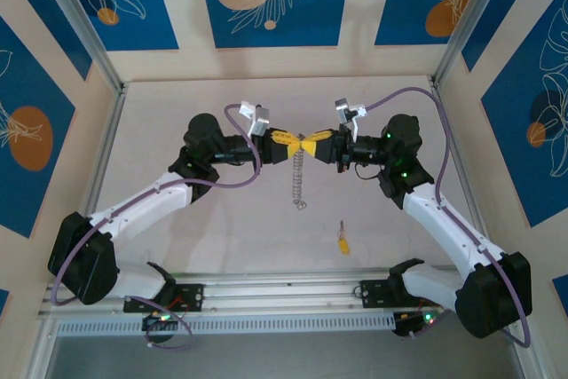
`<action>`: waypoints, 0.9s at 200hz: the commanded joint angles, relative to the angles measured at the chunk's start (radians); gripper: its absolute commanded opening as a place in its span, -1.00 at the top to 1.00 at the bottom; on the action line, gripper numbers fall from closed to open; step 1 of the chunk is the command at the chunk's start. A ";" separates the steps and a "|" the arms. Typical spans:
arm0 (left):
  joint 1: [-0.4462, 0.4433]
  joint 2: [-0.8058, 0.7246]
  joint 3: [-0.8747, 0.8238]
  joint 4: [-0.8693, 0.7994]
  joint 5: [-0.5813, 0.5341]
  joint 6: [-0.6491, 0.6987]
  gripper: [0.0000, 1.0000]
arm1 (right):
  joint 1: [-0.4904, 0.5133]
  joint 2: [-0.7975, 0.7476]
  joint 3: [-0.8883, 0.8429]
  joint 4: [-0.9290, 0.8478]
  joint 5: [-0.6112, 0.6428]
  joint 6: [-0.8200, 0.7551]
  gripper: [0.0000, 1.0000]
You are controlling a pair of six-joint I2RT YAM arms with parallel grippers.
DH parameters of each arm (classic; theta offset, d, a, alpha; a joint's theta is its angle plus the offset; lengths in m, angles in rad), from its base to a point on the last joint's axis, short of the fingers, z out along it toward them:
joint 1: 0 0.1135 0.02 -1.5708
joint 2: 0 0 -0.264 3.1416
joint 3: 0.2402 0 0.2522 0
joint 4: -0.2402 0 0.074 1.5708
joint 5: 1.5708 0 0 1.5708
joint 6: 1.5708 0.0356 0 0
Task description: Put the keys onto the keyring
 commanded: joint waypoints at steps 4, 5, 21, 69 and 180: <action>0.005 0.000 0.040 0.065 0.031 -0.013 1.00 | -0.016 -0.009 0.012 -0.012 0.011 -0.012 1.00; 0.006 0.001 0.040 0.065 0.032 -0.013 1.00 | -0.017 -0.009 0.011 -0.010 0.011 -0.011 1.00; 0.006 -0.002 0.040 0.064 0.047 -0.023 0.99 | -0.037 -0.015 0.003 0.009 0.006 0.006 1.00; 0.006 0.017 0.042 0.079 0.090 -0.062 0.64 | -0.062 -0.019 0.000 0.042 -0.014 0.038 1.00; 0.005 0.085 0.081 0.139 0.116 -0.113 0.48 | -0.060 -0.012 -0.001 0.062 -0.032 0.049 1.00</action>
